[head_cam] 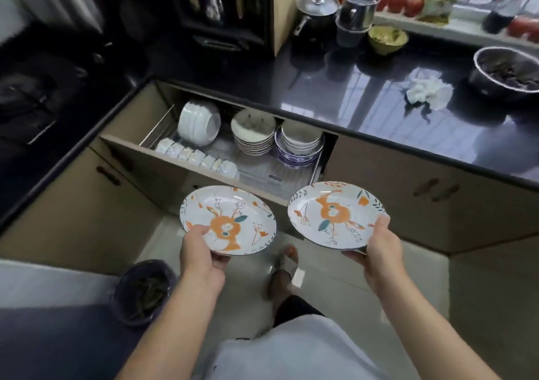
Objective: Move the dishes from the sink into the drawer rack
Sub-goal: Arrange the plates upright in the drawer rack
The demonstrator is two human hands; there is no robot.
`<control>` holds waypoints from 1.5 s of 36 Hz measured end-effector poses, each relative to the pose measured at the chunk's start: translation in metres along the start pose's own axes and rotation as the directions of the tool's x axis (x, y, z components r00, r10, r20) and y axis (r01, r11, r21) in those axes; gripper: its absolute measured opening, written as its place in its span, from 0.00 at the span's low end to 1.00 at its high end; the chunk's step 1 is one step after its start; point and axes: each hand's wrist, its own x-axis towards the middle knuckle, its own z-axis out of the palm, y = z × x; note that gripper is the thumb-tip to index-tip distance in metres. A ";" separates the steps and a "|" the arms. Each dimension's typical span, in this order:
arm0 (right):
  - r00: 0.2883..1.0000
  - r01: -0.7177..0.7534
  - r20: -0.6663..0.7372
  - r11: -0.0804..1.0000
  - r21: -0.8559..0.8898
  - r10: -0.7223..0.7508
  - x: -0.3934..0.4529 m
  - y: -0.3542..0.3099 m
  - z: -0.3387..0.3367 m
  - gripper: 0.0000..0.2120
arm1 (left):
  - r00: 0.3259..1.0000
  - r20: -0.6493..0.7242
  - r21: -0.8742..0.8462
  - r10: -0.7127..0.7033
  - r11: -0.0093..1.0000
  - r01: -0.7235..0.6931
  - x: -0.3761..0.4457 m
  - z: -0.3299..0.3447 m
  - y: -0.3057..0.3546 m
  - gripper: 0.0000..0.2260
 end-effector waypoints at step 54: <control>0.997 -0.015 0.065 0.974 -0.227 0.030 0.154 0.013 0.596 0.10 | 0.951 0.003 0.718 0.310 0.662 -0.218 0.478 0.086 0.324 0.15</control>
